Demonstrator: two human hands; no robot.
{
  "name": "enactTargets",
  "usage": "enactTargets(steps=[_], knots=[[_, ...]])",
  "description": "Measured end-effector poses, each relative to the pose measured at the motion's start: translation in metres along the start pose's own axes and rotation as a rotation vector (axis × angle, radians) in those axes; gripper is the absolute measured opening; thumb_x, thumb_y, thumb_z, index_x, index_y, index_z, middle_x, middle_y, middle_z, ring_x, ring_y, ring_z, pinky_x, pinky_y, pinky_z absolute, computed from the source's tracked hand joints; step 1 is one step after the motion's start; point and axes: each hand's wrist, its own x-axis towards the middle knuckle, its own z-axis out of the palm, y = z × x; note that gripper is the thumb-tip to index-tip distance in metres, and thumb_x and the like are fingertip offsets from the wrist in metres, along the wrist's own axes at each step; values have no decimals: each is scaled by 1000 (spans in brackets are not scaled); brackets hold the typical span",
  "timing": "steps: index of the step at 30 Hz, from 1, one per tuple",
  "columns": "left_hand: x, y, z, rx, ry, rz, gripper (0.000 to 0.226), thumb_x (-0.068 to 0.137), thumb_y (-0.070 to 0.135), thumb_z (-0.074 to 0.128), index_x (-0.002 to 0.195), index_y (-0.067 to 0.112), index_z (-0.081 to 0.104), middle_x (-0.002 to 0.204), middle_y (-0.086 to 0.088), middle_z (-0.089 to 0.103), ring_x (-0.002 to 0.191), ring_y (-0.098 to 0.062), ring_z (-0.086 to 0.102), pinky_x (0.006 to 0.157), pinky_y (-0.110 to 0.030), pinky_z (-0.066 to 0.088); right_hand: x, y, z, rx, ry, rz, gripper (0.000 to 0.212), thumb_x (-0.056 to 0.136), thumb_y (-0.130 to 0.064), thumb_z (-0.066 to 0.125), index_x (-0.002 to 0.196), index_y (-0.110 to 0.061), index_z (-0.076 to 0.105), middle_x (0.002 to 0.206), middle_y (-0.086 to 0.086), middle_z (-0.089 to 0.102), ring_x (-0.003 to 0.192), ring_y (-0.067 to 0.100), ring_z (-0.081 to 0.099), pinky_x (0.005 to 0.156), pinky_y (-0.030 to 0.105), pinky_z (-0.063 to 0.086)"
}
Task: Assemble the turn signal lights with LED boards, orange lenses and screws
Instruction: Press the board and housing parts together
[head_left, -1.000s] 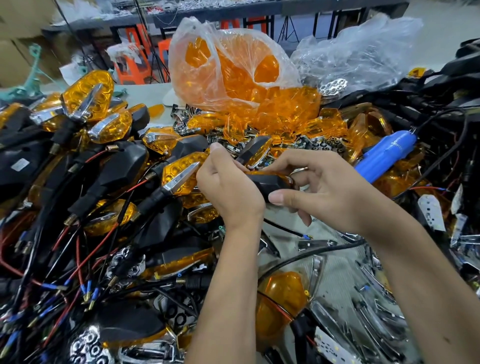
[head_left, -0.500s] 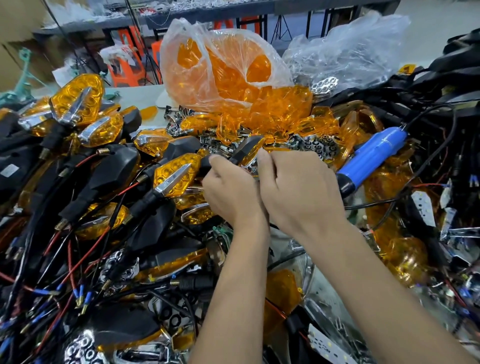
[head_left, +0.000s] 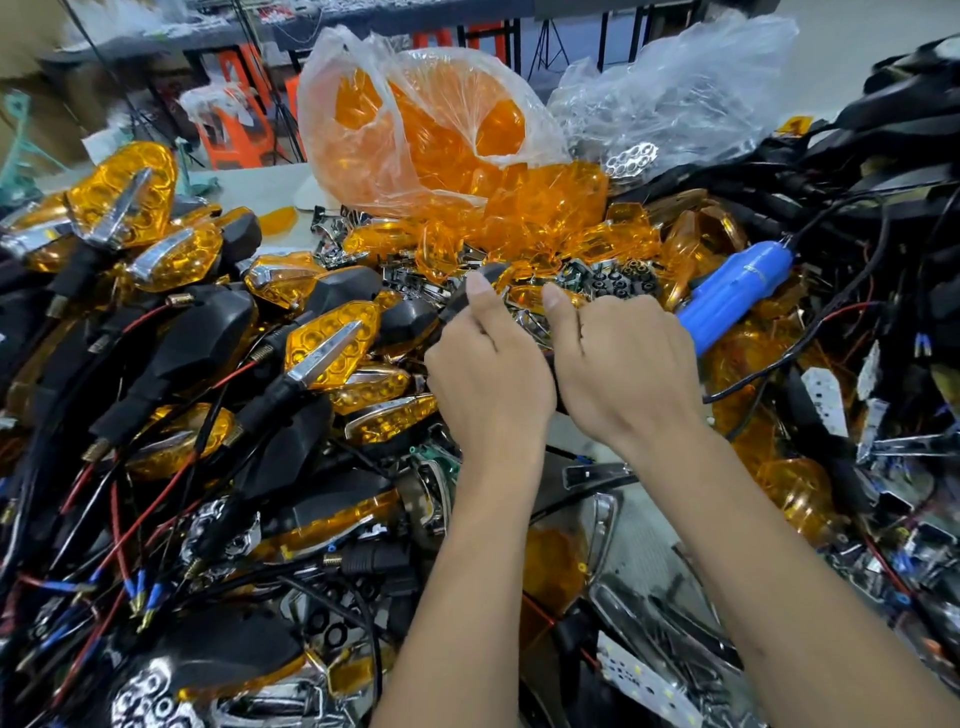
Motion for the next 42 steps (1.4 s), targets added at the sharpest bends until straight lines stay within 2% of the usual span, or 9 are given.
enactTargets(steps=[10,15,18,21,25,28,33,37,42], knots=[[0,3,0,87,96,254,66,114,35,33,48,28,36,43,15,37,45,-1,49,57,-6,36,0,3,1,118,-19,81,62,110,-40,35,54,-18,42,52,0,43,50,13,43,54,33,25],[9,6,-1,-431,-109,-127,68,110,57,26,58,17,45,51,8,45,50,-9,45,56,-23,40,11,-4,-13,356,-106,235,53,108,-37,36,67,-11,56,64,4,54,62,22,54,62,45,46],[3,12,-6,-687,-416,-187,69,103,67,22,90,13,64,91,-14,67,85,-30,65,73,-39,51,23,-2,-20,693,-221,476,34,105,-35,42,80,-18,55,73,4,55,63,24,57,57,46,52],[-8,22,-4,-822,-514,-138,75,97,63,25,118,4,67,126,-20,68,103,-41,66,66,-36,53,22,-1,-15,881,-257,636,13,104,-26,45,103,-18,56,86,11,58,60,24,60,44,30,46],[-11,21,0,-891,-449,-156,83,101,66,25,87,-2,70,115,-23,74,110,-40,70,87,-43,56,18,3,-7,956,-324,724,17,98,-17,49,114,-17,55,104,22,66,63,30,65,46,32,49],[-6,17,-2,-971,-398,-294,80,102,69,26,61,10,62,90,-13,76,88,-30,73,78,-39,58,17,4,-8,731,-350,594,6,102,-18,52,102,-20,58,102,17,68,71,30,70,50,37,58],[9,9,-15,-1225,-275,-546,66,101,71,36,75,14,55,74,-3,63,64,-23,62,75,-36,55,17,8,-20,528,-389,242,23,102,-38,62,87,-20,62,83,8,71,76,29,71,64,52,63],[18,7,-22,-1207,-267,-529,63,103,69,35,77,17,60,76,-2,62,67,-20,59,67,-32,54,14,2,-26,713,-558,129,27,94,-41,73,99,-17,62,84,2,72,65,19,73,51,34,58],[15,7,-20,-1076,-375,-524,58,105,65,32,88,19,65,88,-5,67,85,-27,66,83,-43,55,11,2,-20,528,-421,1,44,77,-47,85,107,-28,60,101,-6,69,88,15,66,78,41,57]])
